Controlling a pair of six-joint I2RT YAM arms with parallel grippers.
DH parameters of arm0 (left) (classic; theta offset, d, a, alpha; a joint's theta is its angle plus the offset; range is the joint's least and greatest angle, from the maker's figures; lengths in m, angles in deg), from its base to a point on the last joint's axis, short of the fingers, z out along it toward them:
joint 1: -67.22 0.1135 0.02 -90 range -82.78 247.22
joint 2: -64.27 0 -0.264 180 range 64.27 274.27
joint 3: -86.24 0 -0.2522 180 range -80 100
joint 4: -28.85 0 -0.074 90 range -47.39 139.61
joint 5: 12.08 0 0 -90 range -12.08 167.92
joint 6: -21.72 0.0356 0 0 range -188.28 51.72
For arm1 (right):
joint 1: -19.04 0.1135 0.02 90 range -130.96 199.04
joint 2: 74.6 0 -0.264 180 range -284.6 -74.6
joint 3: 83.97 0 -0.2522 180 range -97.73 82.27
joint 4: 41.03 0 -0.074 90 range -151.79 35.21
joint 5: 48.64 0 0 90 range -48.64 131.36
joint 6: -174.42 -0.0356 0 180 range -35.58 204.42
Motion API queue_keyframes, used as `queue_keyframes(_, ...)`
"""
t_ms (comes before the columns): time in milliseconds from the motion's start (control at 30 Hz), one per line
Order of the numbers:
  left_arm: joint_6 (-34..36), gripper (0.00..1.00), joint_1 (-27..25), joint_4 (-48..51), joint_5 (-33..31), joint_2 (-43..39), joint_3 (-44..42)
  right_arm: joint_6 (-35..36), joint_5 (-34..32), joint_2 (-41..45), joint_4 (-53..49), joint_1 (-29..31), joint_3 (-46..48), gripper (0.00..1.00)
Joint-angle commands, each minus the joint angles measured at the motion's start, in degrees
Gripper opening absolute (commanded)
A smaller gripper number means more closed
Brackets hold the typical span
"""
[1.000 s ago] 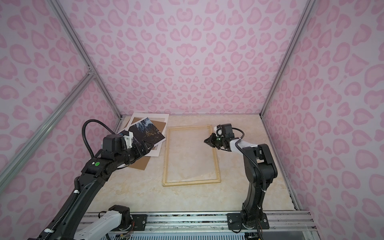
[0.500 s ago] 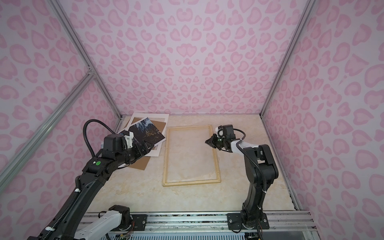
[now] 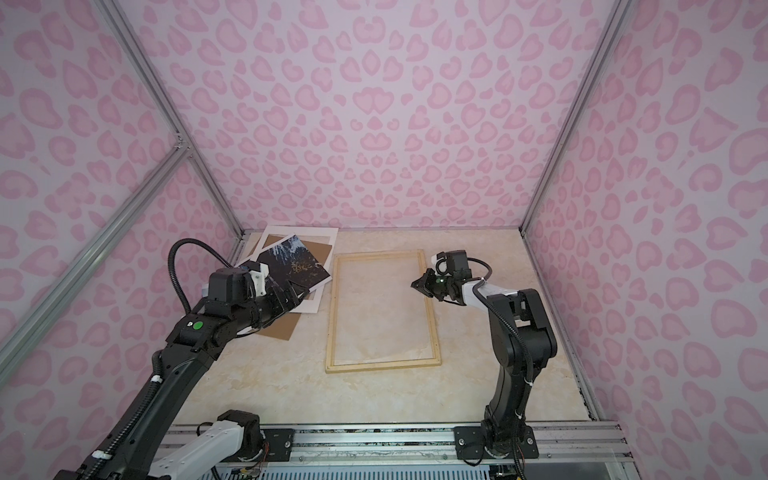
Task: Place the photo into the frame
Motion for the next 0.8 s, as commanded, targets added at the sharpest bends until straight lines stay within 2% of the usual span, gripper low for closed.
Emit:
queue_keyframes(0, -0.14, 0.98, 0.01, -1.71, 0.30, 0.05, -0.30, 1.53, 0.99, -0.75, -1.16, -0.03, -0.47, 0.00)
queue_keyframes(767, -0.57, 0.98, -0.09, -2.77, 0.74, 1.34, -0.57, 2.38, 1.07, -1.81, -2.01, -0.73, -0.84, 0.00)
